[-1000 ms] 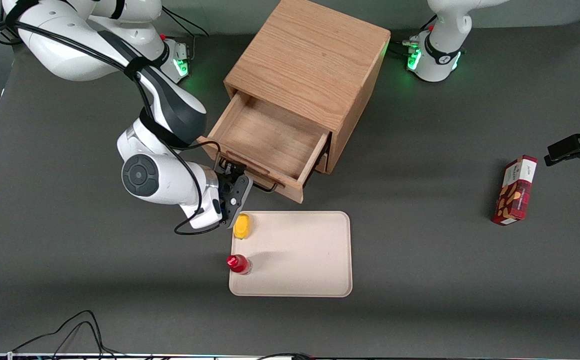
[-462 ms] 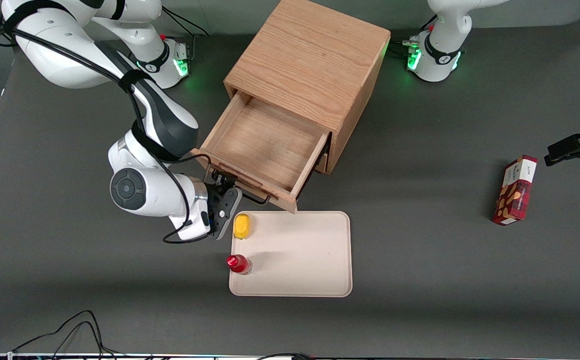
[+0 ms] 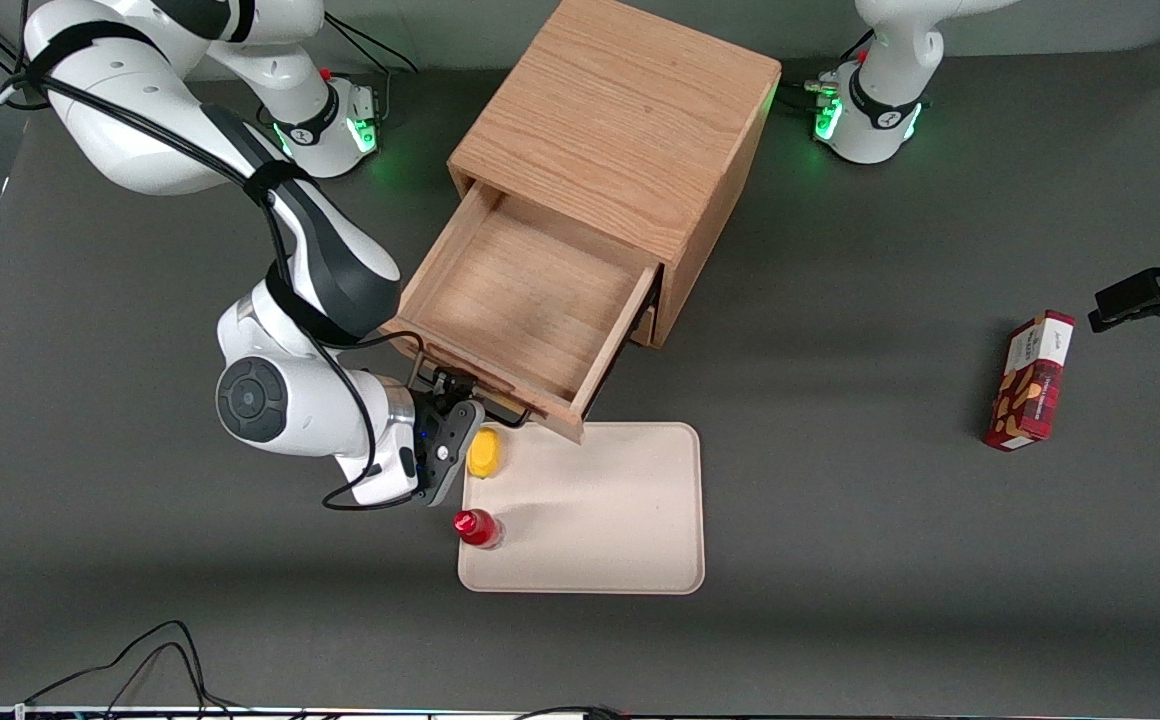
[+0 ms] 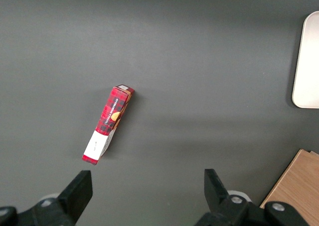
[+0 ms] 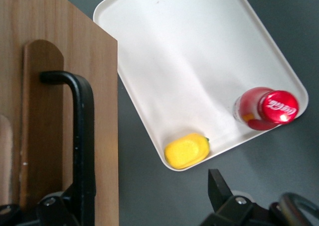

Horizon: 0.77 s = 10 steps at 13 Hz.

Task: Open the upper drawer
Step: 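Pull the upper drawer outward by its handle with the right gripper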

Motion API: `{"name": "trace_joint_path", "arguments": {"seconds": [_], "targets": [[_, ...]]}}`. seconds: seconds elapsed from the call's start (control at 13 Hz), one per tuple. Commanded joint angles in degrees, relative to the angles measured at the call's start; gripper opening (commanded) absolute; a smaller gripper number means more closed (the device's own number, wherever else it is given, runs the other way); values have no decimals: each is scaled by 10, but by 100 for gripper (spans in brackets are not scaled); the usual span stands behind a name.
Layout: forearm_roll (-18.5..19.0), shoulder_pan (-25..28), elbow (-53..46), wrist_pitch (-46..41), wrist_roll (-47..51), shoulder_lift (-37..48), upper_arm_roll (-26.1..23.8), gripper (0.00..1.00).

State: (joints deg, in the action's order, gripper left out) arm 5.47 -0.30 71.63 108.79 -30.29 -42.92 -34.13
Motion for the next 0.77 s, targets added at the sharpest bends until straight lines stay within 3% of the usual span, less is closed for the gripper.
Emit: {"name": "trace_joint_path", "arguments": {"seconds": [0.0,0.69], "targets": [[15,17,-44,-8,-9,-15,19,100],[24,40,-76,-21,-2,-6,35,100]]}}
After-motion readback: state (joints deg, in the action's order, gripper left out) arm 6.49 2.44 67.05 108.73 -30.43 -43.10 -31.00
